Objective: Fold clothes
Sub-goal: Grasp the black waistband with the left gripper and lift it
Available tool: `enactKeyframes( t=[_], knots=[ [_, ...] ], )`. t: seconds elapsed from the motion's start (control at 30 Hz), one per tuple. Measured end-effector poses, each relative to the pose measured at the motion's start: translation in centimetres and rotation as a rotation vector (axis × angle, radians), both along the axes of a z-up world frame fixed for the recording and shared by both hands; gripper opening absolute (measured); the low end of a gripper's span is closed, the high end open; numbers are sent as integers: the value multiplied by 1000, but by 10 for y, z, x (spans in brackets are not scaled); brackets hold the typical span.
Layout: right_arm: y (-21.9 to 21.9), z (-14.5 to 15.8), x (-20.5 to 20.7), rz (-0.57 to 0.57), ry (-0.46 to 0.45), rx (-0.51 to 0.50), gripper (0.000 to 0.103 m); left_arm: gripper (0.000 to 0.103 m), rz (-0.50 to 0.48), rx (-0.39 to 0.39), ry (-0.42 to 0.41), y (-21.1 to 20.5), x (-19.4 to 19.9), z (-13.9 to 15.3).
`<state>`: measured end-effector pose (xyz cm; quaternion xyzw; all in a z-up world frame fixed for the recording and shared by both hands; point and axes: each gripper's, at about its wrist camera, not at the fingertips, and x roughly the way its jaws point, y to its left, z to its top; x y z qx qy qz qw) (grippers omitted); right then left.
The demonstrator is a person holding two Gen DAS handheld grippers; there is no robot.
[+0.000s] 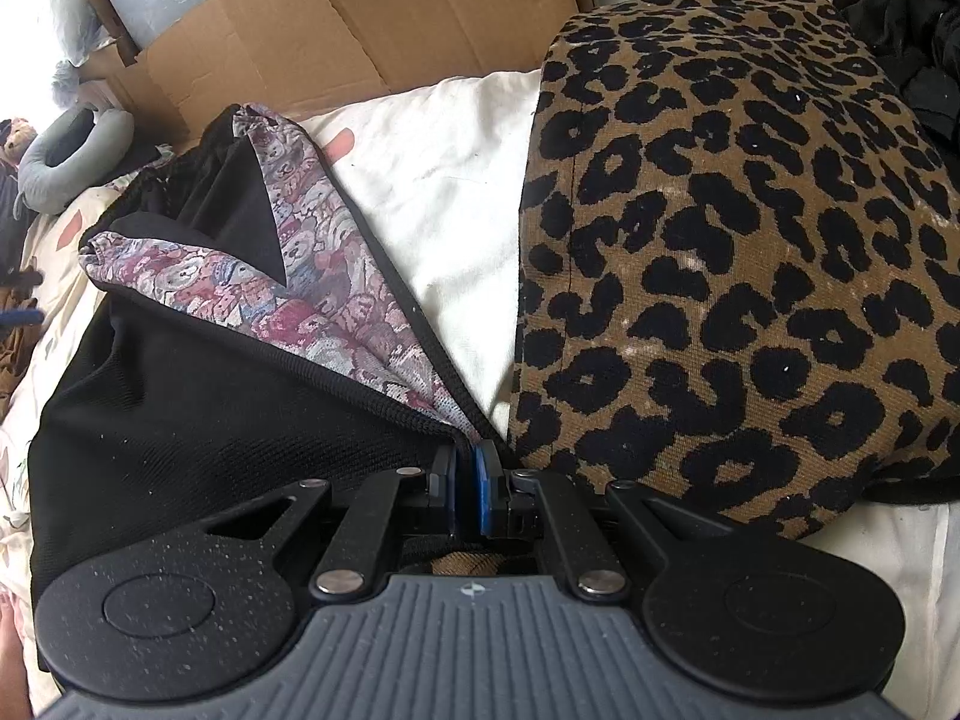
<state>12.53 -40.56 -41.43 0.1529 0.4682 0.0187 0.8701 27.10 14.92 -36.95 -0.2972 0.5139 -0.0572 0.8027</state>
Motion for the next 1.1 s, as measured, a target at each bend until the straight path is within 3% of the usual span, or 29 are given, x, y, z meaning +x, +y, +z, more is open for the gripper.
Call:
enactKeyframes(
  t=[0.07, 0.37, 0.43, 0.5, 0.6, 1.1],
  knots=[
    [0, 0, 0, 2, 1, 1, 10, 58, -8, -5, -12, -5, 11, -4],
    [1, -1, 1, 13, 3, -5, 10, 55, 31, -41, -61, -15, 39, -34],
    [2, -2, 1, 17, 4, -7, 10, 46, 54, -64, -73, -13, 40, -38],
    [2, -2, 1, 20, 4, -10, 10, 22, 68, -94, -86, -10, 40, -38],
    [3, -2, 1, 25, 5, -14, 10, 12, 41, -103, -90, -9, 42, -30],
    [7, 1, -2, 34, -7, -47, 11, 6, -52, -41, -153, -44, 85, 25]
  ],
)
